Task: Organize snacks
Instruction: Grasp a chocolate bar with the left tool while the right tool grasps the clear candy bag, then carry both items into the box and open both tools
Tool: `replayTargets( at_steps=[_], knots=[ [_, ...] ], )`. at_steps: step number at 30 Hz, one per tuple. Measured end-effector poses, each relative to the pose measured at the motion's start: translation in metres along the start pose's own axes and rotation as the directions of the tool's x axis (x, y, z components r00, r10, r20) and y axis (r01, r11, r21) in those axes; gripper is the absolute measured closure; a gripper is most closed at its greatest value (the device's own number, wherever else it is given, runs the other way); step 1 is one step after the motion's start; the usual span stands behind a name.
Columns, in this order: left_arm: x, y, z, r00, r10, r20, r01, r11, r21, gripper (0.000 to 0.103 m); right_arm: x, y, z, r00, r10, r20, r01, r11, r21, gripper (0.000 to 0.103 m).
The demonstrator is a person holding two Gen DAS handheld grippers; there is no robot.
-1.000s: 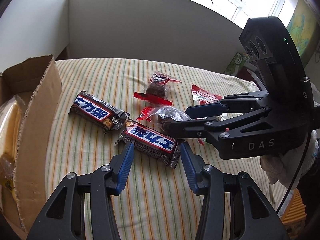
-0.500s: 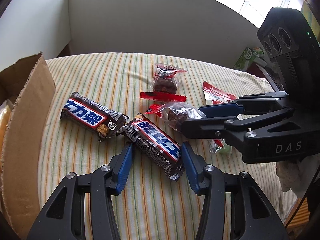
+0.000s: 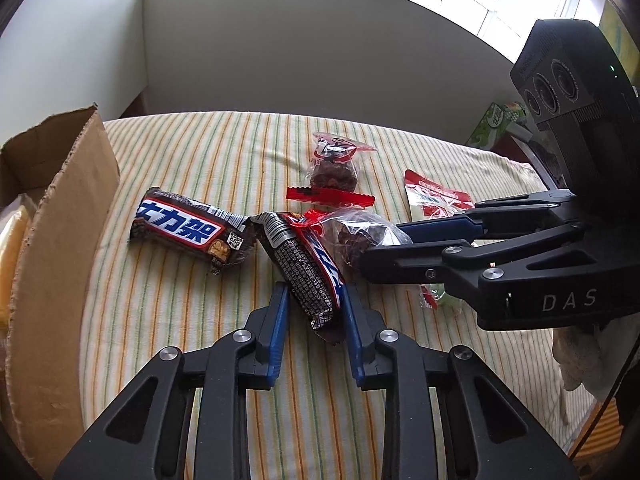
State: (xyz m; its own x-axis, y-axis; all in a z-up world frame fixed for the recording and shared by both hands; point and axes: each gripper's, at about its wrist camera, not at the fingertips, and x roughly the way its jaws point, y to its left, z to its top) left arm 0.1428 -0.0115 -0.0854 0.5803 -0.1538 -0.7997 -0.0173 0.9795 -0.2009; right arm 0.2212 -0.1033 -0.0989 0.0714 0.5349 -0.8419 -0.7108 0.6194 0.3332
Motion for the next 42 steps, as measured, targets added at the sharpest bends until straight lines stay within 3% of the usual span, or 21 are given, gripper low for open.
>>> replayTargets(
  at_steps=[10, 13, 23, 31, 42],
  knots=[
    [-0.029, 0.019, -0.032, 0.999, -0.034, 0.007, 0.035, 0.998, -0.046, 0.082, -0.007, 0.011, -0.022, 1.0, -0.023, 0.009, 0.023, 1.0, -0.003, 0.064],
    [-0.041, 0.024, -0.039, 0.998, -0.058, 0.023, 0.06, 0.995, -0.076, 0.082, -0.012, 0.013, -0.028, 0.999, 0.004, 0.033, -0.004, 1.0, 0.015, 0.065],
    [-0.09, 0.028, -0.036, 0.992, -0.05, 0.114, 0.056, 0.997, -0.049, 0.082, -0.047, 0.038, -0.029, 0.993, 0.03, 0.11, -0.031, 1.0, 0.005, 0.065],
    [-0.134, 0.056, -0.045, 0.988, 0.016, 0.155, -0.01, 0.999, -0.042, 0.082, -0.059, 0.098, -0.013, 0.989, 0.029, 0.144, -0.016, 0.996, -0.093, 0.065],
    [-0.175, 0.123, -0.064, 0.971, 0.151, 0.186, -0.131, 0.985, -0.115, 0.082, -0.034, 0.19, 0.007, 0.99, 0.067, 0.123, -0.036, 0.971, -0.238, 0.065]
  ],
)
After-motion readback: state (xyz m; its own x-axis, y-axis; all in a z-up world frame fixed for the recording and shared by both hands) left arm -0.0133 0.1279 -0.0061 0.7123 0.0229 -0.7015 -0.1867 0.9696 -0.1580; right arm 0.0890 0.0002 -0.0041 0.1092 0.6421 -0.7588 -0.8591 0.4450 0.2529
